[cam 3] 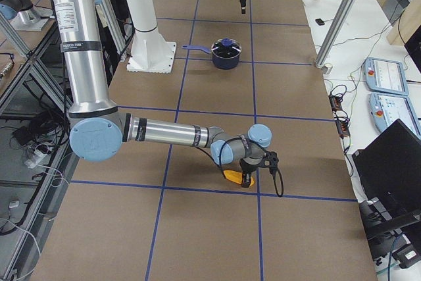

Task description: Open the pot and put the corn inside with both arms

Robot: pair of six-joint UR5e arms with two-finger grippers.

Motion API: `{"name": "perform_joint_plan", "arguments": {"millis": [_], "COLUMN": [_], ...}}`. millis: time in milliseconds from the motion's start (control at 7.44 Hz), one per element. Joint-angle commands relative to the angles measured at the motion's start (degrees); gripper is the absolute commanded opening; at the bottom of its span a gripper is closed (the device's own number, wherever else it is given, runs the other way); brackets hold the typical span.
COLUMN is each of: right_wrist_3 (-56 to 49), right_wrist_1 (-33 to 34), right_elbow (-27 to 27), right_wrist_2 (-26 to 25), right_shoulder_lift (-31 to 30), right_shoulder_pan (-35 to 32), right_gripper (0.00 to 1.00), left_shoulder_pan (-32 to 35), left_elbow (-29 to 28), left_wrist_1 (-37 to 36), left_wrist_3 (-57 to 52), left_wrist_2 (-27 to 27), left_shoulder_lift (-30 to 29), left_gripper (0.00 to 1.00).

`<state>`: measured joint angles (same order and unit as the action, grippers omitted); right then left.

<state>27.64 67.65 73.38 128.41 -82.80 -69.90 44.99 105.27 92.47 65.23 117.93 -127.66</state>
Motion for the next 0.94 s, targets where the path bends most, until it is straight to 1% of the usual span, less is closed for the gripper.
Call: {"name": "perform_joint_plan", "arguments": {"millis": [0, 403, 672, 807], "right_wrist_3": [0.5, 0.9, 0.9, 0.9], "right_wrist_1": [0.0, 0.3, 1.0, 3.2], "right_elbow": [-0.2, -0.2, 1.8, 2.3], "right_wrist_2": [0.0, 0.1, 0.8, 2.4], "right_shoulder_lift": [0.5, 1.1, 1.9, 3.7], "right_shoulder_pan": [0.4, 0.6, 0.0, -1.6], "right_gripper": [0.52, 0.26, 0.24, 0.24], "left_shoulder_pan": [-1.4, -2.9, -5.5, -7.8], "left_elbow": [-2.1, -5.6, -6.0, -6.7], "left_wrist_1": [0.0, 0.0, 0.0, 0.0], "left_wrist_3": [0.2, 0.5, 3.0, 4.2], "left_wrist_2": [-1.5, -2.0, -4.7, -7.2], "left_shoulder_lift": [-2.1, -5.3, -6.4, -7.3], "left_gripper": [0.95, 0.96, 0.96, 0.96]}}
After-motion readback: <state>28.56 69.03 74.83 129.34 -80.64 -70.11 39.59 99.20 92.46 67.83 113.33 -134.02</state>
